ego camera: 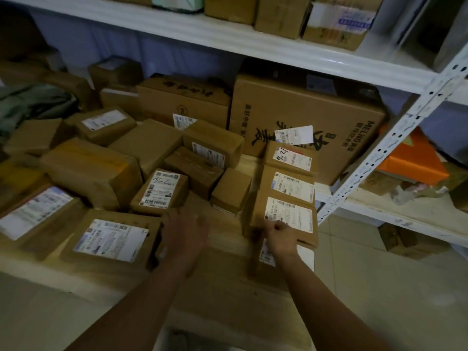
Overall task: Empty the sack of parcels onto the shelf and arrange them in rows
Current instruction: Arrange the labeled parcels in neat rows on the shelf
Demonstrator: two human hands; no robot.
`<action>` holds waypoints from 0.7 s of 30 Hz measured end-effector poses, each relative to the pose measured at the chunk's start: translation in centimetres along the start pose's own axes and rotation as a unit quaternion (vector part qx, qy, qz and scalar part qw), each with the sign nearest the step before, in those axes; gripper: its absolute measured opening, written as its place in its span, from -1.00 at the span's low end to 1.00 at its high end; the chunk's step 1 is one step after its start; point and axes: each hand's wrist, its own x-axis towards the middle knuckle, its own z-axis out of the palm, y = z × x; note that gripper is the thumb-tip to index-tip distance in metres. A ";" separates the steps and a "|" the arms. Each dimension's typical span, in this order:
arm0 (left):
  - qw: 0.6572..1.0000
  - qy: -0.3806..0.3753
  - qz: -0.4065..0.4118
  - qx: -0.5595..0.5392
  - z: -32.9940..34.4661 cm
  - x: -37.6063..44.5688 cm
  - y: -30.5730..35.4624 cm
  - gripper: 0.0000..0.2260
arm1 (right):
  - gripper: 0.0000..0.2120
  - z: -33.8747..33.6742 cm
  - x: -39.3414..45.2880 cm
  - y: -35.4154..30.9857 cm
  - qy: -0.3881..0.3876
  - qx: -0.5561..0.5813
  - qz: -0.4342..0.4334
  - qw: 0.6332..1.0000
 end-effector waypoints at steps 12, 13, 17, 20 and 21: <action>0.985 -0.098 -0.015 0.139 0.6 -0.1 -1.5 -0.15 | -0.79 4.7 -1.2 -1.1 -0.206 0.021 0.076 0.975; 0.988 -0.087 0.003 0.130 0.2 -0.4 -1.3 -0.21 | -0.78 4.8 -1.2 -1.2 -0.209 0.039 0.081 0.974; 0.990 -0.026 0.125 0.057 -0.8 -1.4 -0.6 -0.17 | -0.60 4.6 -1.5 -2.2 -0.204 0.077 0.111 0.970; 0.964 0.034 0.247 0.092 -1.0 -2.1 -0.8 -0.07 | -0.48 4.1 -1.5 -2.8 -0.201 0.090 0.121 0.968; 0.955 0.058 0.271 0.106 -0.9 -2.4 -1.0 -0.05 | -0.46 3.9 -1.4 -2.8 -0.199 0.083 0.122 0.969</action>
